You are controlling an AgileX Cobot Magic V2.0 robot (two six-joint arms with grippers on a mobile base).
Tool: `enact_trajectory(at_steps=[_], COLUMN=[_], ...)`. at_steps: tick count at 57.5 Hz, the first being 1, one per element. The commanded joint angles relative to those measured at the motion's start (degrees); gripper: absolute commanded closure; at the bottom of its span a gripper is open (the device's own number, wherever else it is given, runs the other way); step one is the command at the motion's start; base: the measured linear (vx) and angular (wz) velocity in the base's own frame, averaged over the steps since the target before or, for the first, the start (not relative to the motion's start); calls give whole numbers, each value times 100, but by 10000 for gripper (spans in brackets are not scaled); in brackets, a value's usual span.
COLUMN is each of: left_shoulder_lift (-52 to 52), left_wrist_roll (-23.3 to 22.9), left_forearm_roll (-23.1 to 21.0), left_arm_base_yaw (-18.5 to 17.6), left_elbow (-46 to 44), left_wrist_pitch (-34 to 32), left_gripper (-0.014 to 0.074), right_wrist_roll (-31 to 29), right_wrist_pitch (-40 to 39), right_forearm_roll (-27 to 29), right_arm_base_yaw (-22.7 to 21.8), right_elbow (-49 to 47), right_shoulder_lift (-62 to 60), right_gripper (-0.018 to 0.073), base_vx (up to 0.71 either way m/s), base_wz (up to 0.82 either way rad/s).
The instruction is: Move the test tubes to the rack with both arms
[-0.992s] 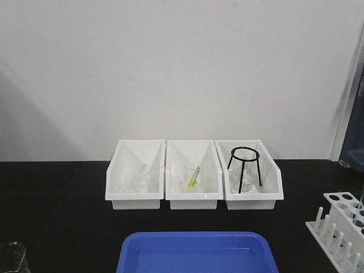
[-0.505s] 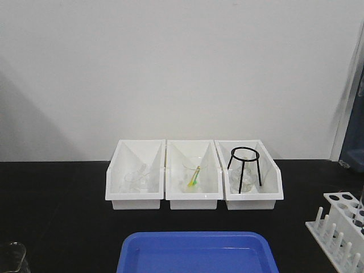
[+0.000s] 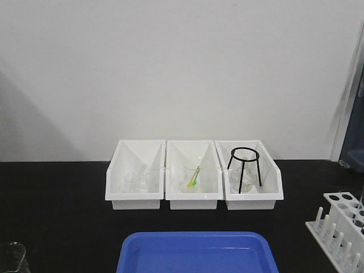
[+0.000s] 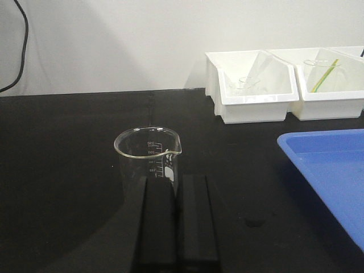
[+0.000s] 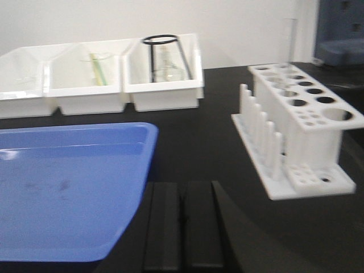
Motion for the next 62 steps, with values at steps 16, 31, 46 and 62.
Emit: enact_trajectory(at_steps=[16,31,46,62], left_shoulder_lift=[-116,-116,-116,-116], left_wrist_roll=[-45,-45,-45,-45], left_forearm_roll=[-38,-38,-38,-38], left_arm_base_yaw=[-1,-1,-1,-1], left_elbow=[151,151,151,151], left_wrist_pitch=[-442,-442,-442,-442], left_gripper=[617,617,617,617], right_wrist_roll=[-10,-10,-10,-10], right_wrist_pitch=[-523,-527,-529,-529], right_forearm_roll=[-371,-371,-375,-375], right_arm_base_yaw=[192,192,192,192], right_elbow=[67,67,67,62], right_shoulder_lift=[-3,-41,-47,-41], right_gripper=[567,567,567,567], base_vx=[0,0,0,0], base_wz=[0,0,0,0])
